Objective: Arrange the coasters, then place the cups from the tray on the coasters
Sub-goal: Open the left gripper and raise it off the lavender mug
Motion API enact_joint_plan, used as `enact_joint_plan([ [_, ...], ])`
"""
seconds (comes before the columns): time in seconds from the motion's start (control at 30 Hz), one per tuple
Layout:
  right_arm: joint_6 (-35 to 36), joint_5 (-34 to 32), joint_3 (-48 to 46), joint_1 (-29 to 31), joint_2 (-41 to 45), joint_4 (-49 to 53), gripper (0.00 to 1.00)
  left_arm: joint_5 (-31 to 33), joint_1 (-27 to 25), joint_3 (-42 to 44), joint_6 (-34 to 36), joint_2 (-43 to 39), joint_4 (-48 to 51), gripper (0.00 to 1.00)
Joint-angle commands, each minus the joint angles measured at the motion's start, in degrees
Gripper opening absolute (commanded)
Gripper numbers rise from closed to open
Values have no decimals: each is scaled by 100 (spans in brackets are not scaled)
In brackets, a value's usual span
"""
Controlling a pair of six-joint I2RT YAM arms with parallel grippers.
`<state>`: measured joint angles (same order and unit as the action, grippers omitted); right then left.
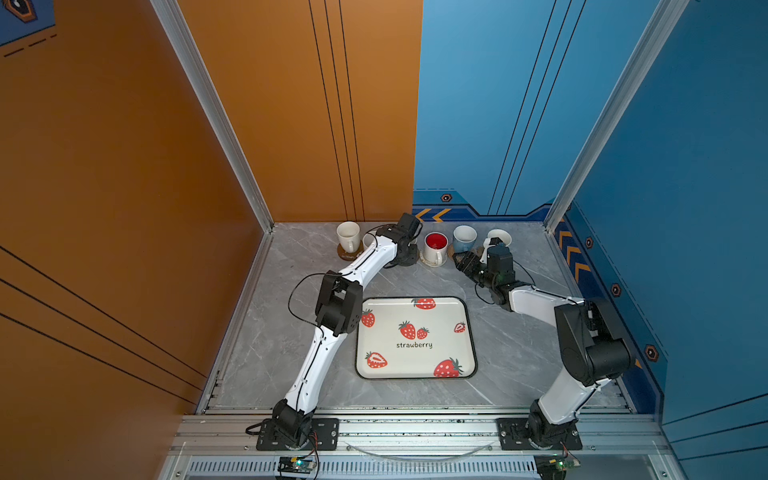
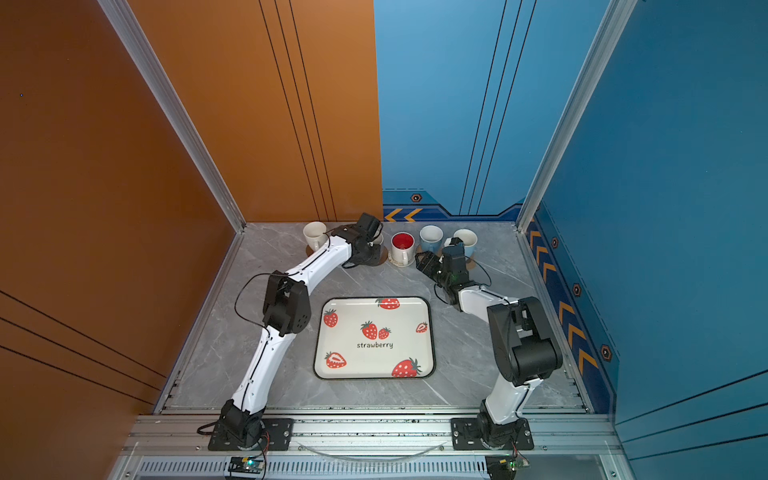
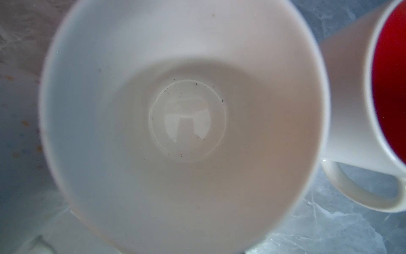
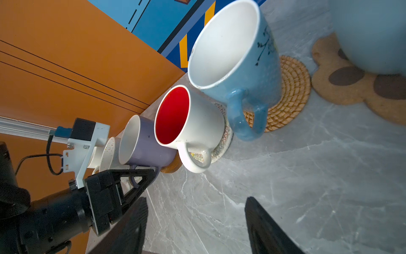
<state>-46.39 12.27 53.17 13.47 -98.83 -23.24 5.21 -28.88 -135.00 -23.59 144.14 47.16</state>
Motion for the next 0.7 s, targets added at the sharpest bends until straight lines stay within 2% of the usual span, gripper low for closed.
enact_joint_plan([
  [0.0, -59, 126, -24, -46, -67, -172, 69, -95, 67, -167, -41, 9, -7, 22],
  [0.43, -72, 149, -40, -47, -49, -202, 69, -170, 67, -106, -58, -78, -5, 34],
  [0.67, -72, 147, -60, -47, -24, -198, 69, -197, 66, 5, -59, -213, -6, 48],
])
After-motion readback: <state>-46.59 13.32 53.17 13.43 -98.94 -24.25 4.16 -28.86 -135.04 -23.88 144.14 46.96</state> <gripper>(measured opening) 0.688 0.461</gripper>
